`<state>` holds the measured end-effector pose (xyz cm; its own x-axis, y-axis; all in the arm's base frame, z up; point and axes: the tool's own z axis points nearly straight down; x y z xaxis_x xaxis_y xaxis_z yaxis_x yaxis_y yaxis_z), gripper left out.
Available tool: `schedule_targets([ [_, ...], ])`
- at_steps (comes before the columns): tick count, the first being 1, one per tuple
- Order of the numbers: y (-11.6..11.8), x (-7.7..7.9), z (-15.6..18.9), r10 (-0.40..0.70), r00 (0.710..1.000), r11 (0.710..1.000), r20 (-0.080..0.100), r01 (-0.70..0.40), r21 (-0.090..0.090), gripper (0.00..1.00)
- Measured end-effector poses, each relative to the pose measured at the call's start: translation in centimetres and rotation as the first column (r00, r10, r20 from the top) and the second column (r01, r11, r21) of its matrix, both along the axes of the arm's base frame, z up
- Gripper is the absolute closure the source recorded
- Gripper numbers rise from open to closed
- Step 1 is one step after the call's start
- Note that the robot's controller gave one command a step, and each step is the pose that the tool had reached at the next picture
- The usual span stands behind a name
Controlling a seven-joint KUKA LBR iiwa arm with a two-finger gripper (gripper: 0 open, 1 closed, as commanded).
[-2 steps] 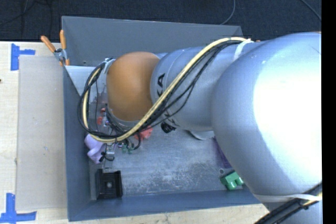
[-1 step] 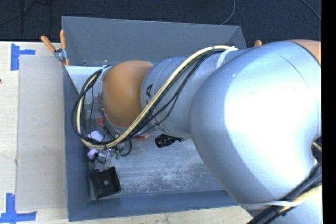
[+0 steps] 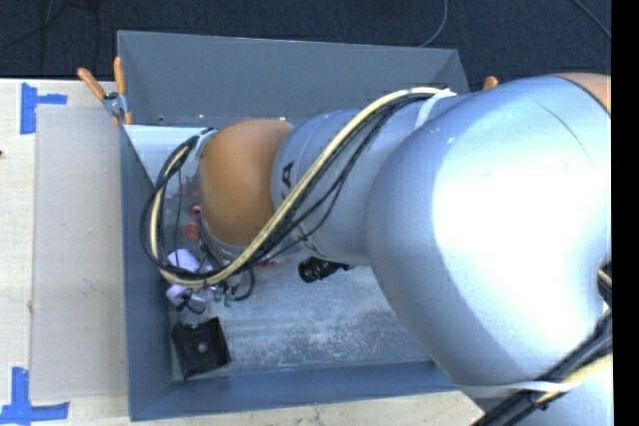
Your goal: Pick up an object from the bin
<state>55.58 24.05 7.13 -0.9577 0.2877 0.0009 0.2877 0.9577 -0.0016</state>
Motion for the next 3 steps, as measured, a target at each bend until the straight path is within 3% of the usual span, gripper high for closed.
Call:
schedule_targets([
  [1,0.24,0.48,-0.07,-0.019,1.0,1.0,-0.006,0.019,-0.002,0.0],
  [2,-0.16,0.01,-0.07,-0.004,1.0,1.0,-0.003,0.003,-0.003,1.0],
  [3,-0.16,0.01,-0.07,-0.004,1.0,1.0,-0.003,0.004,-0.003,1.0],
])
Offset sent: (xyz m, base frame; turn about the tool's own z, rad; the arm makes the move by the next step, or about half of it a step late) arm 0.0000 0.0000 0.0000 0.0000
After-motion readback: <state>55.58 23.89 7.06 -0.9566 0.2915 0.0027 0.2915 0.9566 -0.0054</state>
